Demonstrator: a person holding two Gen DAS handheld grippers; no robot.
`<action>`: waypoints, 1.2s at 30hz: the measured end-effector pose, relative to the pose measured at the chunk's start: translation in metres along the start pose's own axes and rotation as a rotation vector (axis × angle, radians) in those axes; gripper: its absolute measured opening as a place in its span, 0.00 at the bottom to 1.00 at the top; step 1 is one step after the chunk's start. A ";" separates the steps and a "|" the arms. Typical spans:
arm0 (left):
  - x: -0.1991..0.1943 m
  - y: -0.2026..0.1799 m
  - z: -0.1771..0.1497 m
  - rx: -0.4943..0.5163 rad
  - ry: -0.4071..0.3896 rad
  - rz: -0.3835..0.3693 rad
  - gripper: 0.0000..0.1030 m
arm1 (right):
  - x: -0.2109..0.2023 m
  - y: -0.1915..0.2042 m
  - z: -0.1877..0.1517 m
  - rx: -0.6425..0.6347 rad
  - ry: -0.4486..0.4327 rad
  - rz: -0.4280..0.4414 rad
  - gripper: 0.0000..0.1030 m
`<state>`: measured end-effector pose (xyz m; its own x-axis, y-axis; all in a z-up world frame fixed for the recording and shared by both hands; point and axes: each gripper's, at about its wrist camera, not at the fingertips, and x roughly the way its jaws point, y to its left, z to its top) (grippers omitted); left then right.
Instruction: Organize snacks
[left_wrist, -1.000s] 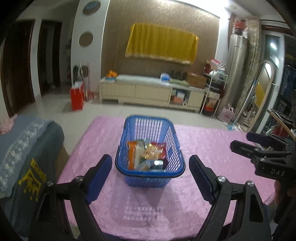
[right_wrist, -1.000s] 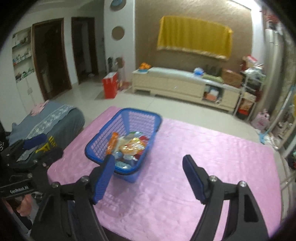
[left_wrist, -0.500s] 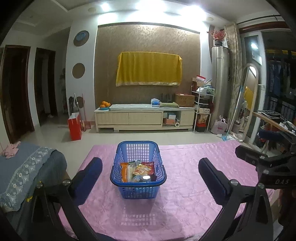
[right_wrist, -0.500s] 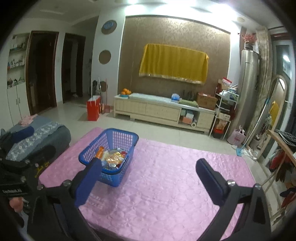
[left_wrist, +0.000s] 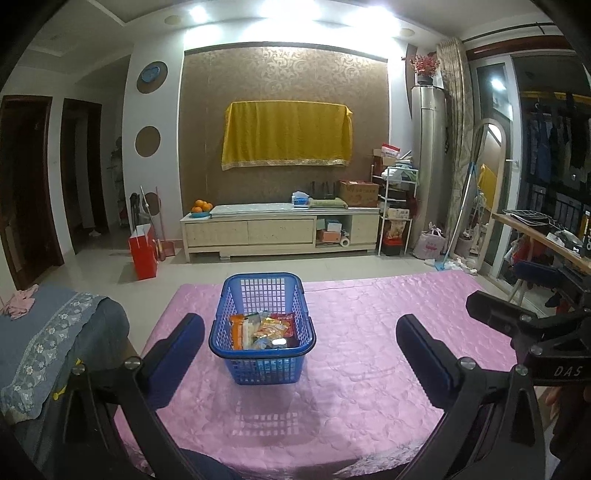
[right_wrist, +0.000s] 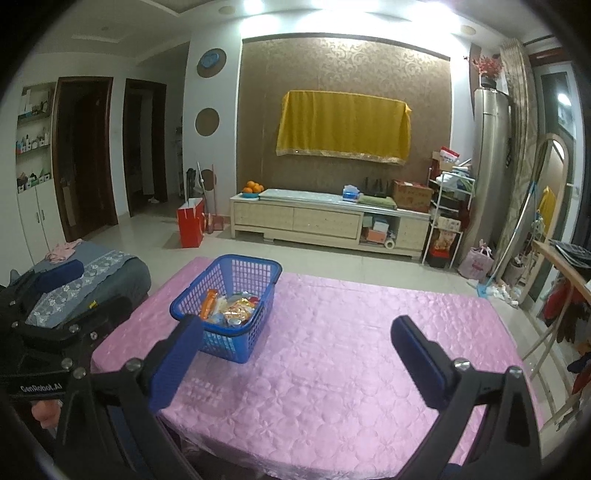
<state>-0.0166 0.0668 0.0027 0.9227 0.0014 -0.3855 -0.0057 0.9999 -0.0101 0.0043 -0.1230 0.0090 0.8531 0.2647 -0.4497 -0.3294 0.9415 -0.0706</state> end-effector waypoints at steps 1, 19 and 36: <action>0.000 -0.002 0.000 0.003 -0.001 -0.003 1.00 | -0.001 0.000 0.000 0.001 -0.003 -0.001 1.00; 0.000 -0.010 -0.003 0.012 0.018 -0.021 1.00 | -0.006 -0.001 -0.002 0.008 0.001 0.001 1.00; -0.001 -0.011 -0.001 0.013 0.029 -0.013 1.00 | -0.004 0.000 -0.004 0.011 0.008 0.003 1.00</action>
<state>-0.0177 0.0558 0.0026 0.9113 -0.0119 -0.4117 0.0114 0.9999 -0.0036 -0.0009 -0.1249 0.0072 0.8491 0.2656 -0.4567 -0.3270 0.9432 -0.0594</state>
